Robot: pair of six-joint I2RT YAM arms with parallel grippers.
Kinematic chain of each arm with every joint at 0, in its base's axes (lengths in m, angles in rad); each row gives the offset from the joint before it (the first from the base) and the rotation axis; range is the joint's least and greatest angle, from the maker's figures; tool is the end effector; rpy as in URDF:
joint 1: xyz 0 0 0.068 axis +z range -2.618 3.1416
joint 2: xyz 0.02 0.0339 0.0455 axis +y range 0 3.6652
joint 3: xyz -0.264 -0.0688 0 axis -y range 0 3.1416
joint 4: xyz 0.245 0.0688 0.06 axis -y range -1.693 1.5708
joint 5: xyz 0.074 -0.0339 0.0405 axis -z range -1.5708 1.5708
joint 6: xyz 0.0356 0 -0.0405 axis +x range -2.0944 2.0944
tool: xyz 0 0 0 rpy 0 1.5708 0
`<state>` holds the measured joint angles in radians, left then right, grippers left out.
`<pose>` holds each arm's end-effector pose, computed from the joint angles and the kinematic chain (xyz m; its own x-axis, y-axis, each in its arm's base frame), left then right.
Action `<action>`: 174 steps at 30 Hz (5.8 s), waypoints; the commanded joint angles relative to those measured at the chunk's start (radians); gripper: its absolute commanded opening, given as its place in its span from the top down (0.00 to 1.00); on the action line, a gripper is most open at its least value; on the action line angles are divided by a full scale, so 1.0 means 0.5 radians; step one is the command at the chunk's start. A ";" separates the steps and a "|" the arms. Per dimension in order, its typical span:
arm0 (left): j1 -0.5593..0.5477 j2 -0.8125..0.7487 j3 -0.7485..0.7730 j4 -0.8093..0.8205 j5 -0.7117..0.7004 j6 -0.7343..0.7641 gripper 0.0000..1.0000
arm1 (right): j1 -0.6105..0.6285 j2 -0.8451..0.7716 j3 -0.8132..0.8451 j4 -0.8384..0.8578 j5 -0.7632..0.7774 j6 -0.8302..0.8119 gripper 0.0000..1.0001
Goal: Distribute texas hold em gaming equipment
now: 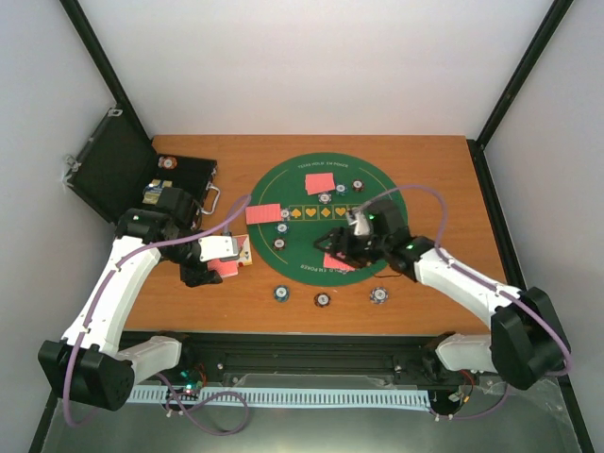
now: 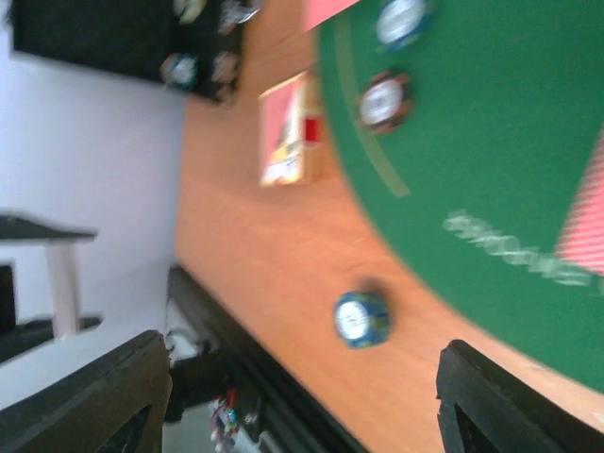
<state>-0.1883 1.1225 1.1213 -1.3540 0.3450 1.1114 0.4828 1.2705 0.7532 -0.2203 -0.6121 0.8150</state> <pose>0.1683 -0.0443 0.3061 -0.2039 0.8975 -0.3910 0.9697 0.2400 0.0453 0.2215 0.1392 0.2273 -0.9591 0.1697 -0.2264 -0.0855 0.5890 0.8036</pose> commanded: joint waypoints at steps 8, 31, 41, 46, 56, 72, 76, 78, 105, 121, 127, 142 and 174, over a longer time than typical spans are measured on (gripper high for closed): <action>-0.004 0.015 0.087 0.003 0.084 -0.008 0.97 | 0.787 0.447 0.301 0.996 -0.014 0.627 0.20; -0.006 0.004 0.105 -0.036 0.063 0.012 0.97 | 1.069 1.267 0.798 1.541 -0.242 0.888 0.32; -0.004 -0.016 0.093 -0.040 0.038 0.019 0.98 | 1.047 1.433 0.835 1.511 -0.296 0.886 0.37; -0.004 -0.016 0.099 -0.035 0.041 0.020 0.98 | 0.961 1.354 0.620 1.514 -0.286 0.859 0.39; -0.005 -0.012 0.091 -0.018 0.056 0.017 0.98 | 0.888 1.146 0.409 1.436 -0.255 0.790 0.45; -0.004 -0.027 0.049 0.013 0.033 0.024 0.98 | 0.874 0.853 0.467 1.211 -0.202 0.729 0.97; -0.004 -0.033 0.042 0.016 0.028 0.025 0.98 | 0.809 0.744 0.430 1.106 -0.205 0.677 0.97; -0.004 -0.031 0.040 0.016 0.027 0.025 0.98 | 0.756 0.679 0.412 1.034 -0.210 0.631 0.97; -0.004 -0.055 0.024 -0.031 -0.012 -0.007 0.98 | 0.558 1.523 1.914 -1.162 2.538 -1.513 0.97; -0.004 -0.067 0.041 -0.040 0.012 -0.023 0.98 | 0.835 2.108 2.119 -0.827 2.949 -2.073 0.97; -0.004 -0.077 0.040 -0.035 0.000 -0.010 0.98 | 0.829 2.150 2.151 -0.812 2.971 -2.075 0.97; -0.005 -0.050 0.093 -0.053 -0.012 0.016 0.98 | 0.859 1.808 1.837 -0.866 2.581 -1.880 0.45; -0.004 -0.083 0.091 -0.075 -0.029 0.011 0.97 | 0.618 1.898 1.768 -0.850 2.347 -1.642 0.48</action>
<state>-0.1890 1.0973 1.1305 -1.3712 0.3214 1.1103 0.8154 2.1918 1.5894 -0.6422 0.5892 -0.0322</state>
